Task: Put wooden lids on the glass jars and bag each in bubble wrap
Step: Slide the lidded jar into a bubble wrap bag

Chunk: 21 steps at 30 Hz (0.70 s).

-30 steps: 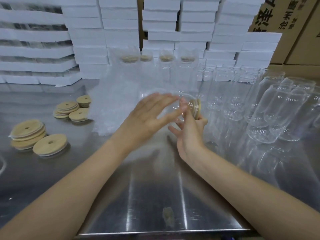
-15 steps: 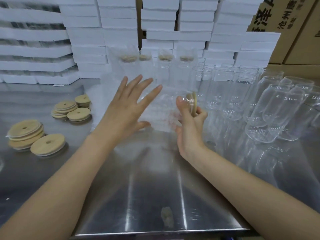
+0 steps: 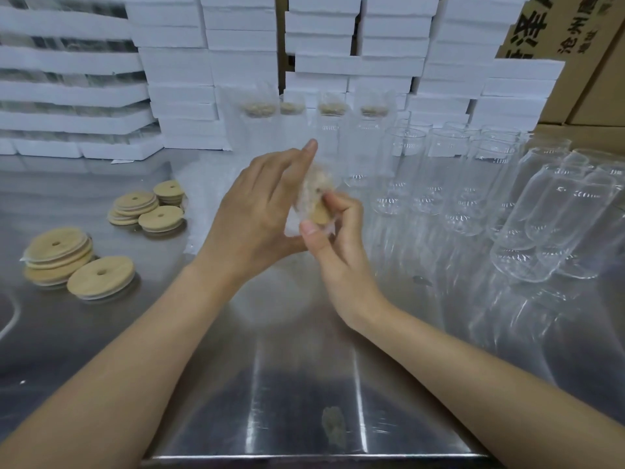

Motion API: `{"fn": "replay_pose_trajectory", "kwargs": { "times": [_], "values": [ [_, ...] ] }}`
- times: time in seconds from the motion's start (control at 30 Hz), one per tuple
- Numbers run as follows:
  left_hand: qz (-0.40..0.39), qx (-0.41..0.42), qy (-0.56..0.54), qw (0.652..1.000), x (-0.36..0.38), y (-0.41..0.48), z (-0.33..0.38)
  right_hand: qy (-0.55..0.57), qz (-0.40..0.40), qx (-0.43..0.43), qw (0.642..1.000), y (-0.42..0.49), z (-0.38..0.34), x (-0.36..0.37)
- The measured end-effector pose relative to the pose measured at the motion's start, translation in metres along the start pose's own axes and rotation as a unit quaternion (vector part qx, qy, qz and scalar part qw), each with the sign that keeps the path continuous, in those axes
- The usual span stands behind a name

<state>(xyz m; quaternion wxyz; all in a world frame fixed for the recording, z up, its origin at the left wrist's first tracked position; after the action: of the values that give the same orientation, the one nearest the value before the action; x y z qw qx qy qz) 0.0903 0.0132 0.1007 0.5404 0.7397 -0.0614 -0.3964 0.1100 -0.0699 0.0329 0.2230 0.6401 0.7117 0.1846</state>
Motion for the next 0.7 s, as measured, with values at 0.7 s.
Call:
{"fn": "replay_pose_trajectory", "kwargs": {
  "times": [0.7],
  "values": [
    [-0.024, -0.413, -0.470, 0.780, 0.059, -0.025, -0.042, -0.157, 0.083, -0.001, 0.984, 0.020, 0.008, -0.045]
  ]
}}
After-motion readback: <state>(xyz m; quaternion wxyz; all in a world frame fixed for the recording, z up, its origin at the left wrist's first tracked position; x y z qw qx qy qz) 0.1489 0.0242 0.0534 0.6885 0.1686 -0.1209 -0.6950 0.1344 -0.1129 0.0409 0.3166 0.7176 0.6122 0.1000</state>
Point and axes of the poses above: each hand's wrist, its own y-axis towards the middle knuckle, its own x-axis out of the palm, z = x × y, the point moved 10 cm from there along y, towards the middle knuckle, and after that the axes turned 1 degree about -z, right-handed, at the moved point
